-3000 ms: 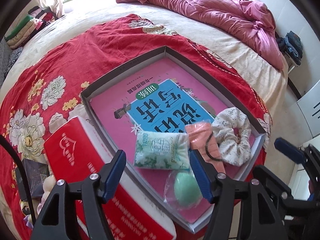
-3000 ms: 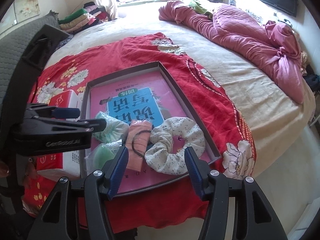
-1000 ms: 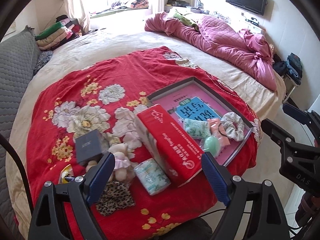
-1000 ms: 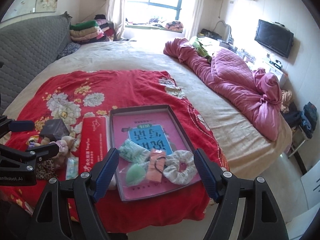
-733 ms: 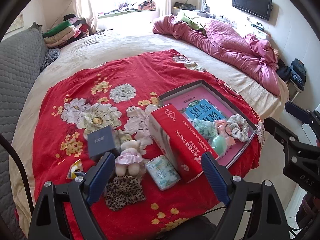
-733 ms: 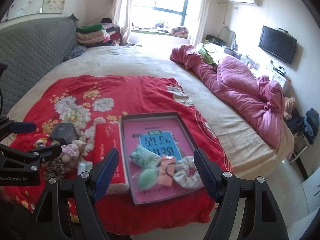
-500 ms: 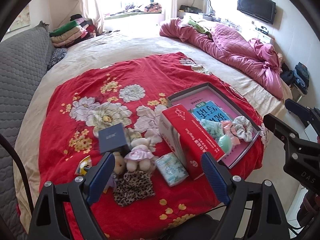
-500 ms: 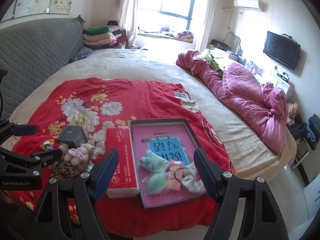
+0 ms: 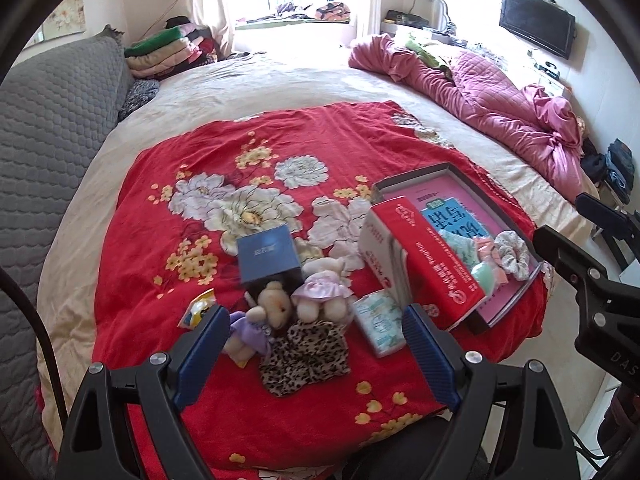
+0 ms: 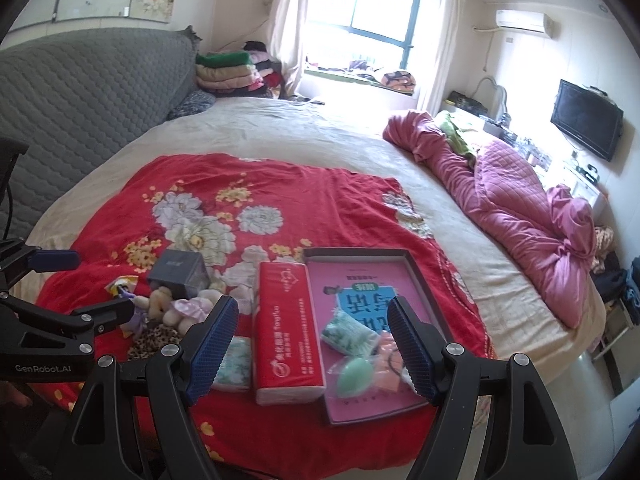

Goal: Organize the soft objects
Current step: 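Move both tools down toward the teddy bears beside the dark blue box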

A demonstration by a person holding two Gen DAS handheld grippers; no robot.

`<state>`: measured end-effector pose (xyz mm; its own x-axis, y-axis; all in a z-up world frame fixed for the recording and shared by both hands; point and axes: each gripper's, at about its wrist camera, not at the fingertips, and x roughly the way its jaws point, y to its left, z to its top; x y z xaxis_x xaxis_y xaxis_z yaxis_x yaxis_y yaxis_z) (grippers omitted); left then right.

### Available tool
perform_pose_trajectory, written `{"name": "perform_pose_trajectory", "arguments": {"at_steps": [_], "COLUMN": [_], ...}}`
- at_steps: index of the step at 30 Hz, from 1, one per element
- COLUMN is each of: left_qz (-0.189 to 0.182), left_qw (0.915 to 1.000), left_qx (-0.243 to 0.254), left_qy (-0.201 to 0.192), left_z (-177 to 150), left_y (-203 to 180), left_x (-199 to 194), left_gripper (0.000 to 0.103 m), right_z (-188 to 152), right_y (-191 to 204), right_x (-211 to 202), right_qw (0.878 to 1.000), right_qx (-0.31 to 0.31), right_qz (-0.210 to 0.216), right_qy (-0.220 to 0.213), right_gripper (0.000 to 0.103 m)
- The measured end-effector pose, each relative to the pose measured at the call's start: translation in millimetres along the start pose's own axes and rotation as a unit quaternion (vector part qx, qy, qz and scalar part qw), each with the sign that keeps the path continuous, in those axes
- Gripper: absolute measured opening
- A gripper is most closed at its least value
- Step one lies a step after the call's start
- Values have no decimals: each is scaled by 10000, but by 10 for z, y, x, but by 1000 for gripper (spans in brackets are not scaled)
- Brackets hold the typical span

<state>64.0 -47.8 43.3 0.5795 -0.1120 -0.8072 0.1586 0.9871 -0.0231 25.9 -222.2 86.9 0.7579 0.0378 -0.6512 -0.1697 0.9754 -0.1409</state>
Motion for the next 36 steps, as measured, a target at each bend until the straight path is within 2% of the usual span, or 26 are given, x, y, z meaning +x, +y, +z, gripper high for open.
{"name": "perform_pose_trajectory", "arguments": {"at_steps": [16, 36], "left_qz": [139, 329], "left_qw": [9986, 9925], "left_qx": [-413, -1019], "left_qy": [305, 590], "left_z": [-164, -429], "left_y": [422, 1001], "left_x": [221, 426], "left_gripper": [87, 88], "right_z": [8, -176], "right_y": [385, 592], "right_x": [260, 634], "right_qw": [9987, 9956], "right_qx": [-376, -578], "right_qz": [275, 365], "right_qy": [202, 643], "right_gripper": [78, 78]}}
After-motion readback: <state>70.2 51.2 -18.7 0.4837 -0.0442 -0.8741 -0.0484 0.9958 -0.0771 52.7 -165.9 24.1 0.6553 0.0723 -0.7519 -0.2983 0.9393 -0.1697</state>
